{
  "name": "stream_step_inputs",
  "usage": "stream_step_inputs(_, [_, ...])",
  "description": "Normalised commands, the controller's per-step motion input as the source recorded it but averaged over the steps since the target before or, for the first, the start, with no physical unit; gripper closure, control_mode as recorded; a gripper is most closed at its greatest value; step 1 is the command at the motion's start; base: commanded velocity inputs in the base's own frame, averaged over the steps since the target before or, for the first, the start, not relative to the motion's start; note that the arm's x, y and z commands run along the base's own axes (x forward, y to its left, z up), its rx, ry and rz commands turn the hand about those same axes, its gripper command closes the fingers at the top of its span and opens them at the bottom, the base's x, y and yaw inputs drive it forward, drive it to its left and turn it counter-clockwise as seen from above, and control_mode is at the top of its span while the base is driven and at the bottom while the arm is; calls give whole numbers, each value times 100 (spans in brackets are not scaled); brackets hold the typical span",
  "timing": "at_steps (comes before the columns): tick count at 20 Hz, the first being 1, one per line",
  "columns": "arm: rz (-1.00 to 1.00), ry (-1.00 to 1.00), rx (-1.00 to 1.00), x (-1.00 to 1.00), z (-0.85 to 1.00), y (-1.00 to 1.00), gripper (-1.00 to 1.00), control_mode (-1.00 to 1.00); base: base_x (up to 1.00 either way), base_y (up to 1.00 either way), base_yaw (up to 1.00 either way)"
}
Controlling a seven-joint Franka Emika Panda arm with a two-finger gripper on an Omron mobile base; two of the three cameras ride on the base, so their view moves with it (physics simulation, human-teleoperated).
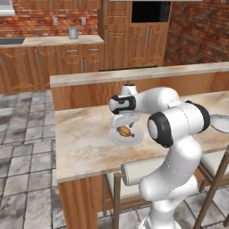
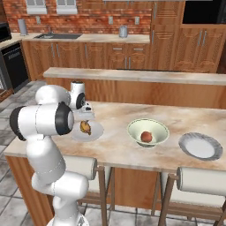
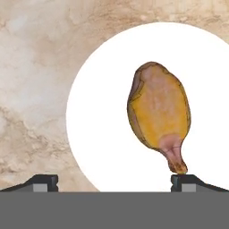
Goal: Pick the chicken drumstick and onion from their plates and place them in the bowl. Then put the bowl in the fridge.
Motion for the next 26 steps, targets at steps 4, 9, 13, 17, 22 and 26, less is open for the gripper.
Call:
stream_step_inputs(4, [7, 6, -4, 54, -20, -26, -100, -100, 0, 0, 0])
stream_step_inputs(9, [0, 4, -3, 45, -20, -6, -100, -100, 0, 0, 0])
stream_step_inputs(13, [0, 1, -2, 36, -23, 0, -100, -100, 0, 0, 0])
stream_step_inputs(17, [0, 0, -7, 12, -33, 0, -100, -100, 0, 0, 0])
stream_step_inputs(22, [0, 0, -1, -14, -19, 0, -100, -100, 0, 0, 0])
stream_step_inputs(26, [0, 0, 0, -23, -7, 0, -100, -100, 0, 0, 0])
